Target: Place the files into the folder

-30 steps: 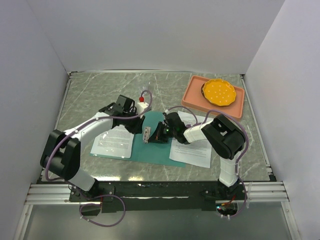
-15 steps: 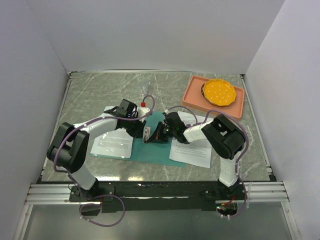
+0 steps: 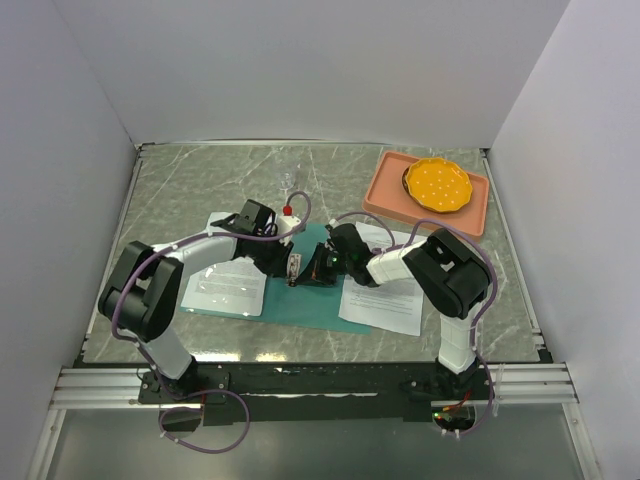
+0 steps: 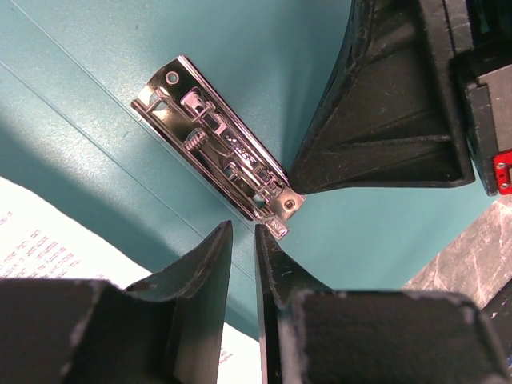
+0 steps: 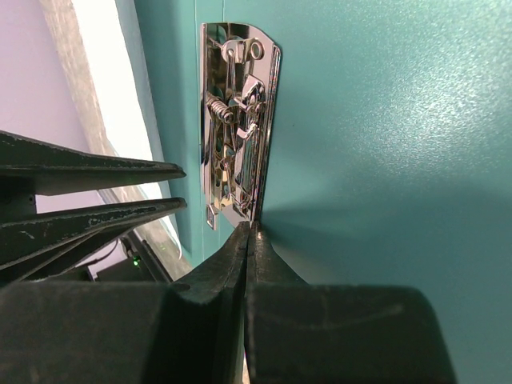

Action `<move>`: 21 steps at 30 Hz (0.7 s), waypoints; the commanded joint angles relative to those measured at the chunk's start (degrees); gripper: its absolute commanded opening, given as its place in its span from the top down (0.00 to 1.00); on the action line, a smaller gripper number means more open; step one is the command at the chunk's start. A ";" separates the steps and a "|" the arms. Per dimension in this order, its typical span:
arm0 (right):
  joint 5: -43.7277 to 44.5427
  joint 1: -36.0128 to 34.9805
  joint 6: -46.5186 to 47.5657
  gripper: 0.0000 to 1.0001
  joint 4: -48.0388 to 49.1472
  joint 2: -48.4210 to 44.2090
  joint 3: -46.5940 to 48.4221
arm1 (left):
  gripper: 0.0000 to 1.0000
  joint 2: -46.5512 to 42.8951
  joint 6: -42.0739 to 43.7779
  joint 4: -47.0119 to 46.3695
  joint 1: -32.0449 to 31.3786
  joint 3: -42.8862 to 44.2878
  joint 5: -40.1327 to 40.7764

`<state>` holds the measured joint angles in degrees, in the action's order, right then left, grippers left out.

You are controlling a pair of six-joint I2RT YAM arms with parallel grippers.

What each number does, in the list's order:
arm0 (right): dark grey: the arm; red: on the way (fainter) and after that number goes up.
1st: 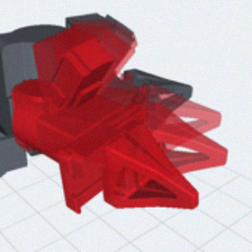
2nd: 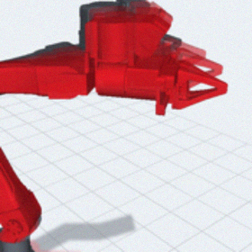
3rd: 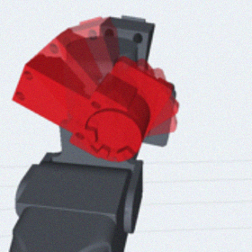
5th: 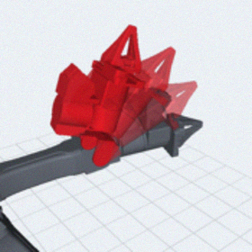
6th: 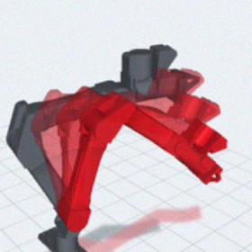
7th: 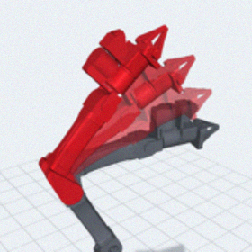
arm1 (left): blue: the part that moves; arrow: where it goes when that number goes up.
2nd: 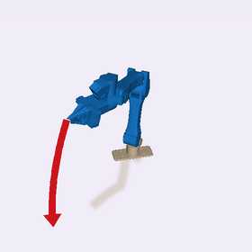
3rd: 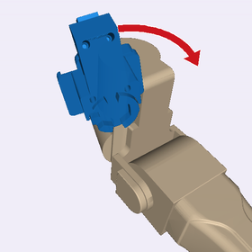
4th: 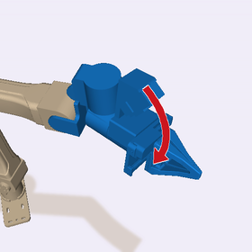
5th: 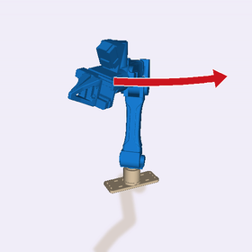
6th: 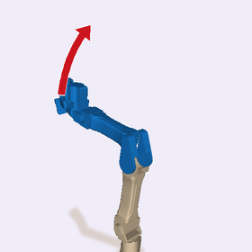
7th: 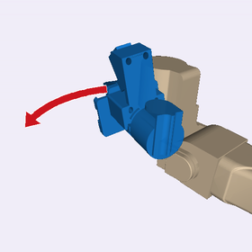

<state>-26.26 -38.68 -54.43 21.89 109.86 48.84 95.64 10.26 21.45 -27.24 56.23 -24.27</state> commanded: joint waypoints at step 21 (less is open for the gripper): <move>1.92 0.62 0.65 1.00 -6.42 3.07 3.19 | 0.73 2.71 -0.51 -2.56 -1.49 -0.15 -2.36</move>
<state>-26.83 -38.35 -54.65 18.46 110.10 50.70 98.10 10.24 20.80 -27.42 56.23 -24.32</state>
